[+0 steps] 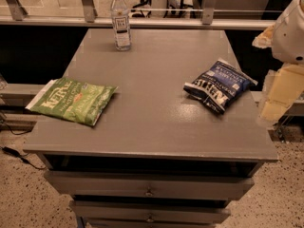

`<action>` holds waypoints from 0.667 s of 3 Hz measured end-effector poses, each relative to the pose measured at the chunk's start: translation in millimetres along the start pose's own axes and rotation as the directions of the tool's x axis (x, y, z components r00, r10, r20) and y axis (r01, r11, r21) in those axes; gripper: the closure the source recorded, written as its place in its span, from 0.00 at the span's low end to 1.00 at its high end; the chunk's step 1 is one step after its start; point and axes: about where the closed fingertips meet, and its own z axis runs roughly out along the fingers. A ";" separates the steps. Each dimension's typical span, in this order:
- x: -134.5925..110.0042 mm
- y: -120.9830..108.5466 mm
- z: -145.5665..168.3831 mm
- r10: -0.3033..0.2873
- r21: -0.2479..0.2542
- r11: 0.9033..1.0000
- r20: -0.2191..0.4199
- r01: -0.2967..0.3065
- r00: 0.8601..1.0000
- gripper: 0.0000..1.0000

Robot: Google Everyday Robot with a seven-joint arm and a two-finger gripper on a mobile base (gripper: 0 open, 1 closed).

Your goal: Move blue chip bag near blue plastic bottle

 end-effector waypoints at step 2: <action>-19.0 -5.1 20.5 -0.006 0.010 1.000 0.086 0.005 0.996 0.00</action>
Offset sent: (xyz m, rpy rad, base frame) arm 0.0299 0.0373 -0.0277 0.1631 -0.0674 0.0460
